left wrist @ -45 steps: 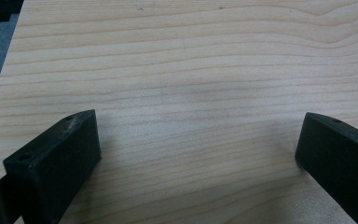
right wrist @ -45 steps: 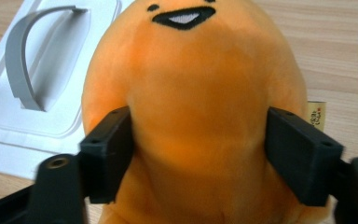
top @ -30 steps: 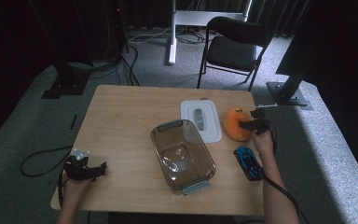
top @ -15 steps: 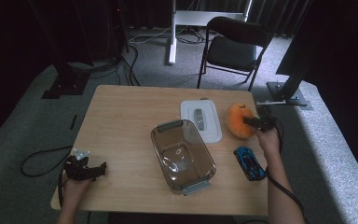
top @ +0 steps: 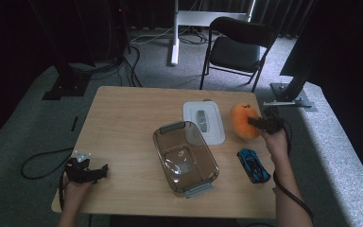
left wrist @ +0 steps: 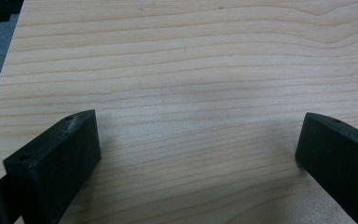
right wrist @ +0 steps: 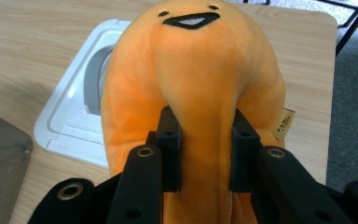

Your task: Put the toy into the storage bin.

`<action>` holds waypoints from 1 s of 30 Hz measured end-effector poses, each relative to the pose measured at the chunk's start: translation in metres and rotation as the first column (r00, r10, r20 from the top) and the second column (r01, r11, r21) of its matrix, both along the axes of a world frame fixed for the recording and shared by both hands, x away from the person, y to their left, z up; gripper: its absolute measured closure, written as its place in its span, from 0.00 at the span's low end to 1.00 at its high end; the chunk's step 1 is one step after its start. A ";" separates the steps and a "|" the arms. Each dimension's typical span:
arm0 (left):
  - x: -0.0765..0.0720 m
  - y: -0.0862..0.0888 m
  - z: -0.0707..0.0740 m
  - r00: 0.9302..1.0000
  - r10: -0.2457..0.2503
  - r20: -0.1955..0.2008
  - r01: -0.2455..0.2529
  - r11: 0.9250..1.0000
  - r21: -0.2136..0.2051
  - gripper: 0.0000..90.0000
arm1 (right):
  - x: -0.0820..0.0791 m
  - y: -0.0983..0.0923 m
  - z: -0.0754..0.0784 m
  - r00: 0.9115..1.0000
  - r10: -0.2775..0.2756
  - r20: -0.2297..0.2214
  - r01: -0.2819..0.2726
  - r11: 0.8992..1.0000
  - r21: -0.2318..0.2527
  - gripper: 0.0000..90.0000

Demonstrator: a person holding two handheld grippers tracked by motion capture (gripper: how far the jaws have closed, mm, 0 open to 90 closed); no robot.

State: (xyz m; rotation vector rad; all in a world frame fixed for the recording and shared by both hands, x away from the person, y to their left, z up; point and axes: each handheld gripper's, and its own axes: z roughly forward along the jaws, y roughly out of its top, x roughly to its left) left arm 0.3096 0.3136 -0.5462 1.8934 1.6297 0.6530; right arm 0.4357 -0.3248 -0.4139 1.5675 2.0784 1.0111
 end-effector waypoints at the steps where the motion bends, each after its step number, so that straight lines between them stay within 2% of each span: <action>1: 0.000 0.000 0.000 1.000 0.000 0.000 0.000 1.000 0.000 0.00 | -0.001 0.001 0.002 1.000 0.004 0.003 -0.004 1.000 -0.003 0.79; 12: 0.000 0.000 0.000 1.000 0.000 0.000 0.000 1.000 0.000 0.00 | -0.013 0.012 0.020 0.998 0.043 0.043 -0.044 0.999 0.013 0.79; 15: 0.000 0.000 0.000 1.000 0.000 0.000 0.000 1.000 0.000 0.00 | -0.018 0.019 0.030 0.995 0.070 0.072 -0.072 0.997 0.026 0.79; 23: 0.000 0.000 0.000 1.000 0.000 0.001 0.000 1.000 0.001 0.00 | -0.030 0.041 0.051 0.982 0.145 0.120 -0.148 0.989 0.015 0.79; 30: 0.000 0.000 0.000 1.000 -0.001 0.001 0.001 1.000 0.002 0.00 | -0.041 0.061 0.065 0.961 0.227 0.156 -0.232 0.972 0.017 0.79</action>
